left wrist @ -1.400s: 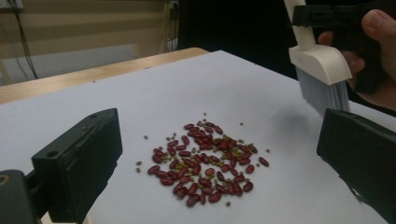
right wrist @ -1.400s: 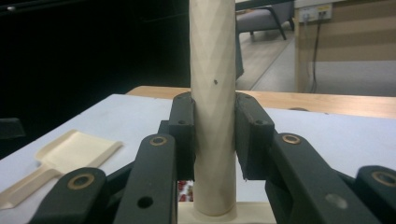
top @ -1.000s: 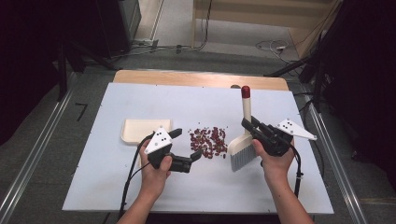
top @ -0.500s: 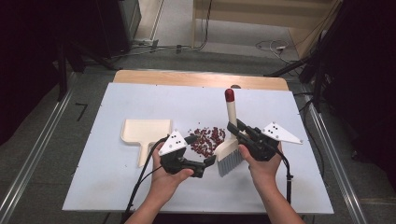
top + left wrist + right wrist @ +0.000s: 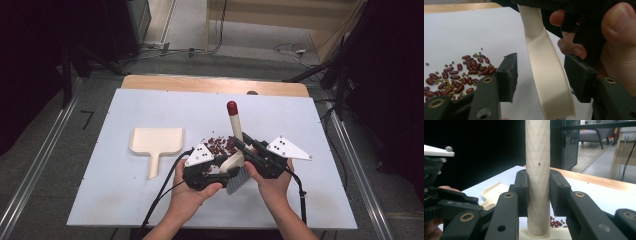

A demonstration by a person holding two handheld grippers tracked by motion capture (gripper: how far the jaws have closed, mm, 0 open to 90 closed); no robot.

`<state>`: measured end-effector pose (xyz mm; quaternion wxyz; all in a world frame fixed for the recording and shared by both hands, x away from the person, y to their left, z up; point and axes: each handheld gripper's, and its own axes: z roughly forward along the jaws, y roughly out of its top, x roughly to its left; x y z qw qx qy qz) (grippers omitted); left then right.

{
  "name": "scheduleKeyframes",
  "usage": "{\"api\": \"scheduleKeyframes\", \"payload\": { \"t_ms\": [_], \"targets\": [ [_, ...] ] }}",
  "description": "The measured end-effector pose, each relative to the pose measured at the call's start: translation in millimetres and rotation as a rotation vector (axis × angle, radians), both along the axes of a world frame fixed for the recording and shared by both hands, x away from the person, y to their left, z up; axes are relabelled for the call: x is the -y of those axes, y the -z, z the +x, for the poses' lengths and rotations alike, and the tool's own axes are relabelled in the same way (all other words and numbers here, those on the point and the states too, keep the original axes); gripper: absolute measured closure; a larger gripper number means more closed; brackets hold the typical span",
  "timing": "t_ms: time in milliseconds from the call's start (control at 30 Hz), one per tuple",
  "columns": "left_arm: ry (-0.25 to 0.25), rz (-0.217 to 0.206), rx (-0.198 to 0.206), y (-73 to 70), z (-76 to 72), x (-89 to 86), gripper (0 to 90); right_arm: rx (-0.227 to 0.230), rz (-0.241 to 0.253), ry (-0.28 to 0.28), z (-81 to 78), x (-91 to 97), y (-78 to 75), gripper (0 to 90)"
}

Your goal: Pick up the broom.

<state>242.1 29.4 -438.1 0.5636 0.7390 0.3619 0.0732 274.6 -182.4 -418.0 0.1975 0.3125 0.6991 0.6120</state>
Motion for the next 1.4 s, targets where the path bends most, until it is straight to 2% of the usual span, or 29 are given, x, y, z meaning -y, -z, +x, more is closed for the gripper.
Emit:
{"api": "scheduleKeyframes", "payload": {
  "t_ms": [33, 67, 133, 267, 400, 567, 633, 733, 900, 967, 1067, 1133, 1300, 1333, 1400],
  "targets": [
    [0.000, 0.000, 0.000, 0.0, 0.0, 0.0, 49.9, 0.001, 0.000, -0.002, -1.1, -1.4, -0.2, 69.6],
    [-0.003, -0.004, -0.017, 0.8, 0.5, 0.5, 52.2, 0.008, -0.002, -0.001, -1.9, -2.4, -0.3, 69.7],
    [-0.005, 0.000, -0.032, 1.6, 0.7, 1.5, 53.6, 0.017, -0.008, 0.004, -4.0, -4.6, -0.9, 69.7],
    [-0.017, 0.001, -0.049, 1.8, 0.5, 2.4, 56.0, 0.029, -0.015, 0.003, -6.2, -7.1, -2.0, 69.6],
    [-0.020, -0.003, -0.057, 1.4, 0.2, 2.2, 64.8, 0.029, -0.012, 0.019, -7.7, -7.3, -2.3, 69.6],
    [-0.025, 0.004, -0.073, 0.6, 1.0, 0.4, 67.5, 0.045, -0.014, 0.030, -10.0, -8.4, -2.7, 69.6],
    [-0.028, 0.013, -0.073, 0.3, 0.9, -0.1, 67.9, 0.044, -0.013, 0.028, -10.0, -8.5, -2.7, 69.6],
    [-0.038, 0.047, -0.051, -2.1, -0.6, -3.2, 68.4, 0.044, -0.006, 0.015, -10.0, -9.8, -2.5, 69.4],
    [-0.028, 0.052, -0.043, -2.3, 0.9, -8.1, 68.5, 0.037, -0.023, 0.006, -10.0, -12.3, -6.2, 68.9],
    [-0.036, 0.064, -0.035, -1.3, 2.6, -14.5, 68.6, 0.008, -0.034, -0.031, -6.4, -12.4, -8.9, 65.0],
    [-0.043, 0.054, -0.033, -1.6, 6.5, -26.2, 68.5, 0.004, -0.042, -0.093, -3.2, -10.3, -12.4, 52.6],
    [-0.034, 0.065, -0.024, -3.1, 8.9, -34.8, 68.6, -0.001, -0.064, -0.139, -1.3, -8.2, -15.4, 50.1],
    [-0.023, 0.089, -0.015, -5.3, 12.8, -52.2, 68.5, 0.002, -0.090, -0.199, 8.0, 3.0, -19.1, 41.6],
    [-0.009, 0.098, -0.008, -5.4, 14.6, -61.9, 68.5, 0.002, -0.099, -0.208, 10.7, 5.6, -19.6, 40.8],
    [-0.003, 0.099, -0.004, -5.3, 14.9, -66.1, 68.5, -0.023, -0.125, -0.220, 15.7, 11.6, -21.0, 40.8]
  ]
}}
